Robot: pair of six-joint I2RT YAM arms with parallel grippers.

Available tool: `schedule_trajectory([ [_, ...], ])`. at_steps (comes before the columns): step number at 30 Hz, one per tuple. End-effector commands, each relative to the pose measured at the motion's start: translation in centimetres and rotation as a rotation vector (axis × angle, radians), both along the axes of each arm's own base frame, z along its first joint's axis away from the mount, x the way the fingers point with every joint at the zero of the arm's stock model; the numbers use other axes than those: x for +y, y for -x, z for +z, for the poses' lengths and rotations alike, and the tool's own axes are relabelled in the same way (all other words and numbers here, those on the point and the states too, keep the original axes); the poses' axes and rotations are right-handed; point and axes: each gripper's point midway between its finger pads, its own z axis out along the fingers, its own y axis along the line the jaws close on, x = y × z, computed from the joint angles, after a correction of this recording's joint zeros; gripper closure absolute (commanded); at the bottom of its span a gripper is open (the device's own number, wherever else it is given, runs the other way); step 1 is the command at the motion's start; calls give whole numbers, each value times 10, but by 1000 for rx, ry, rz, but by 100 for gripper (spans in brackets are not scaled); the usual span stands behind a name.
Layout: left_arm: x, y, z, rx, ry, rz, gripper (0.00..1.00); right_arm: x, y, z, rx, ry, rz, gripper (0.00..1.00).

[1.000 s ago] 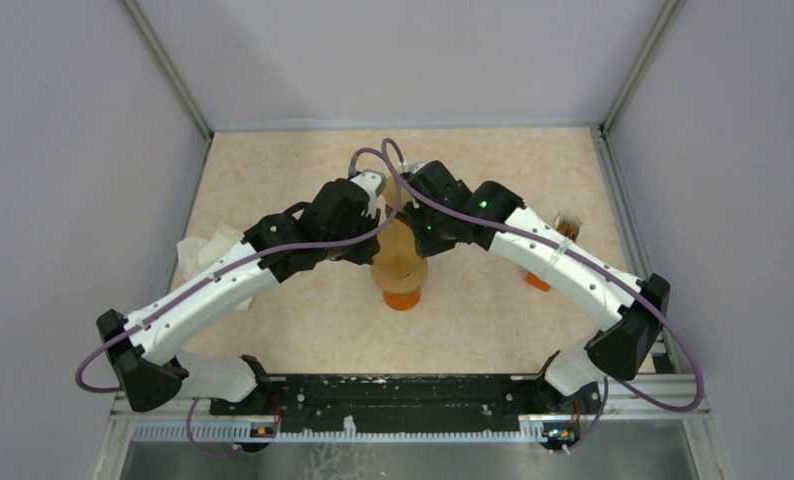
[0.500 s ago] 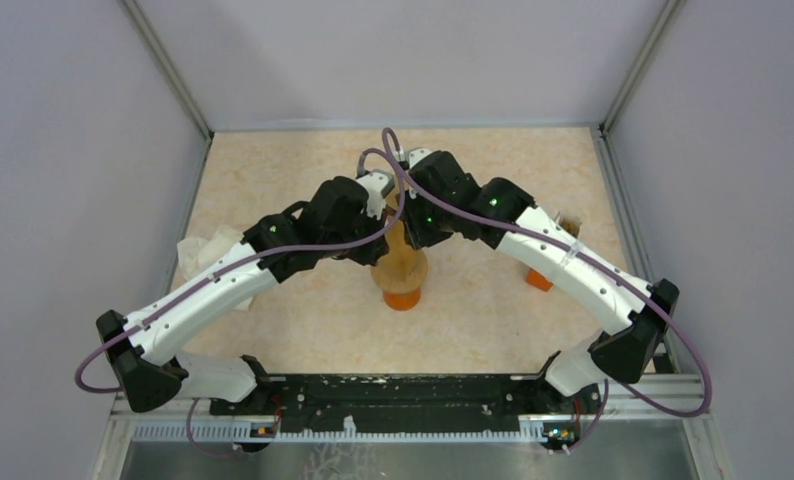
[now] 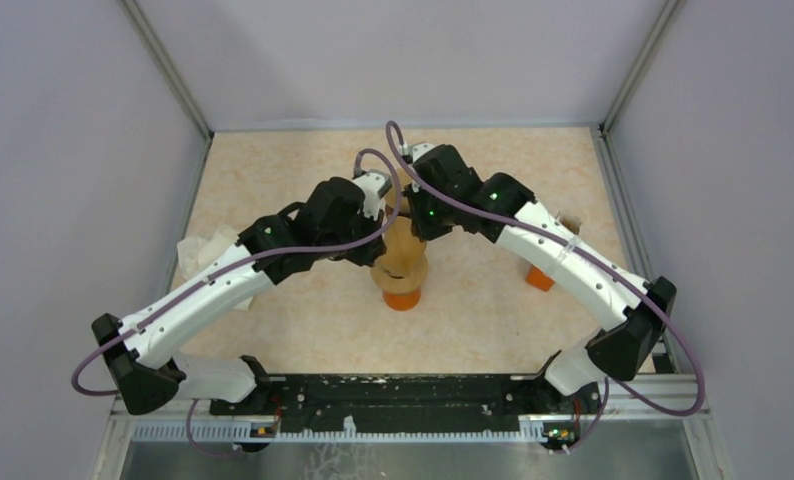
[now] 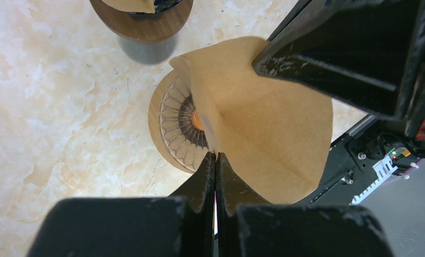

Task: Place the coffee filter in the dripper
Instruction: Place the coffee filter in the coffee dripper.

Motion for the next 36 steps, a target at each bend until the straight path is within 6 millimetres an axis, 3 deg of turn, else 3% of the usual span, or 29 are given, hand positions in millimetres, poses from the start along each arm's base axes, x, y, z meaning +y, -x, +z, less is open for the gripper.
schedule_trajectory([
  [1,11,-4,4,-11,-21,56,100,-5,-9,11,-40,-27,-34,100],
  [7,21,-6,-4,22,-57,107,100,-12,-8,6,-23,-11,-50,100],
  [23,19,-15,-22,32,-111,121,95,-7,-8,-14,-5,-19,-43,100],
  [29,19,-17,-25,25,-105,127,81,-7,-8,-18,-7,-16,-44,96],
  [36,23,-18,-28,24,-123,142,68,-8,-8,-18,-10,-16,-45,79],
])
